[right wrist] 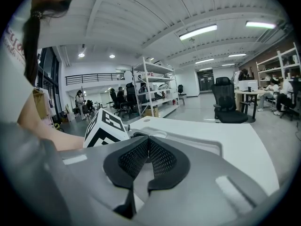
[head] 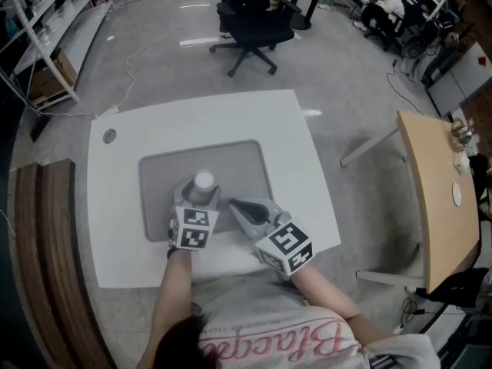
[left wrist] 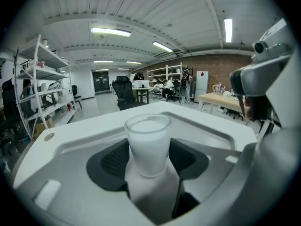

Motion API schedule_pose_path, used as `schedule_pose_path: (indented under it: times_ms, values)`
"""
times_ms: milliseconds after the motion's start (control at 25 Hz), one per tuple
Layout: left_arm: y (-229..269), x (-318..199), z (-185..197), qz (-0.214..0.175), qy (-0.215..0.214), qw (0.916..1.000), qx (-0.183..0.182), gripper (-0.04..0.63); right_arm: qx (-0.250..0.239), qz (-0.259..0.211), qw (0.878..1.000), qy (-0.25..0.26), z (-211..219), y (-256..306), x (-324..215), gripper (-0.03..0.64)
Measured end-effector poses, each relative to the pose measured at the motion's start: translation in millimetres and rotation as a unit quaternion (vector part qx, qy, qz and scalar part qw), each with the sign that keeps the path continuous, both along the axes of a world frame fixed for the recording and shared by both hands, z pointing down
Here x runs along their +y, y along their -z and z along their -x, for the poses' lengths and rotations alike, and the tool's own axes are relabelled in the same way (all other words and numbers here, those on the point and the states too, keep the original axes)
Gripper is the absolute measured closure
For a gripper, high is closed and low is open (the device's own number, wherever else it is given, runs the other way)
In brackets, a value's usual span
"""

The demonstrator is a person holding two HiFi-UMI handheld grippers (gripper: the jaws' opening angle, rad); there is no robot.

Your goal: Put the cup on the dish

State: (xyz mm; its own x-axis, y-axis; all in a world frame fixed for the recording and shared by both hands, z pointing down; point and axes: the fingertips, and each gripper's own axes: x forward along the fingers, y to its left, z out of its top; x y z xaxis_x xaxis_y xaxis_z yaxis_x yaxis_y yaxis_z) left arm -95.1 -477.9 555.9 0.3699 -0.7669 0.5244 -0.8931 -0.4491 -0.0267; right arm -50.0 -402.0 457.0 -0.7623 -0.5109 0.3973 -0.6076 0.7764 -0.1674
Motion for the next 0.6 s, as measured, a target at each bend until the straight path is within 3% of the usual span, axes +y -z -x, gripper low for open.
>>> schedule_pose_path:
  times_ms: [200, 400, 600]
  values:
    - [-8.2, -2.5, -2.1, 0.022, -0.004, 0.9997, -0.004, 0.336, -0.001, 0.007, 1.000, -0.004, -1.5, -1.8, 1.9, 0.617]
    - [-12.9, -2.7, -3.6, 0.023, -0.009, 0.9994, -0.026, 0.334, -0.007, 0.007, 1.000, -0.003, -1.9, -1.6, 4.2, 0.617]
    - [-14.9, -4.0, 1.9, 0.030, 0.004, 0.9993, -0.022, 0.320, -0.015, 0.005, 1.000, -0.012, -2.8, 2.0, 2.3, 0.617]
